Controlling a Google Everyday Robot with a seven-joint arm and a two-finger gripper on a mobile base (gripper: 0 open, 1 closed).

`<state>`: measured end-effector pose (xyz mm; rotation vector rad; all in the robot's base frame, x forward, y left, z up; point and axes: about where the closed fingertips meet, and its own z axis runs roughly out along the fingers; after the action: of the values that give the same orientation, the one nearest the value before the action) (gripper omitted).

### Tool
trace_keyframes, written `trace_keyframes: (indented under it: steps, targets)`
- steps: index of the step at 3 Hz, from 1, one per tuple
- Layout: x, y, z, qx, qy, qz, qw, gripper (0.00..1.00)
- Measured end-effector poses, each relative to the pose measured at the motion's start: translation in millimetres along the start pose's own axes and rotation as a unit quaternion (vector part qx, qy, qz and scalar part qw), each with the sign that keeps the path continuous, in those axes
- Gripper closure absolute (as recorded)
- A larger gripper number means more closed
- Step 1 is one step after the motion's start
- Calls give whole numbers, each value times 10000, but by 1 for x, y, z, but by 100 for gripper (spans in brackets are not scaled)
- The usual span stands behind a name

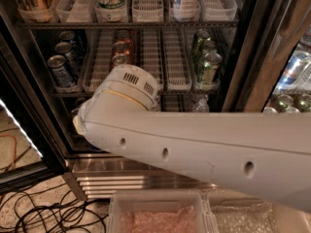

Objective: Pick pepsi can from middle shelf of fridge

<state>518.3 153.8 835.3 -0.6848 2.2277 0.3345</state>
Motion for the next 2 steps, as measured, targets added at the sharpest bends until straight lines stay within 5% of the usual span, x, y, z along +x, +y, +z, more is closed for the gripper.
trace_keyframes:
  steps: [1, 2]
  targets:
    - [38, -6, -19, 77, 606, 867, 9944, 100]
    - [46, 5, -21, -89, 780, 1183, 9899, 100]
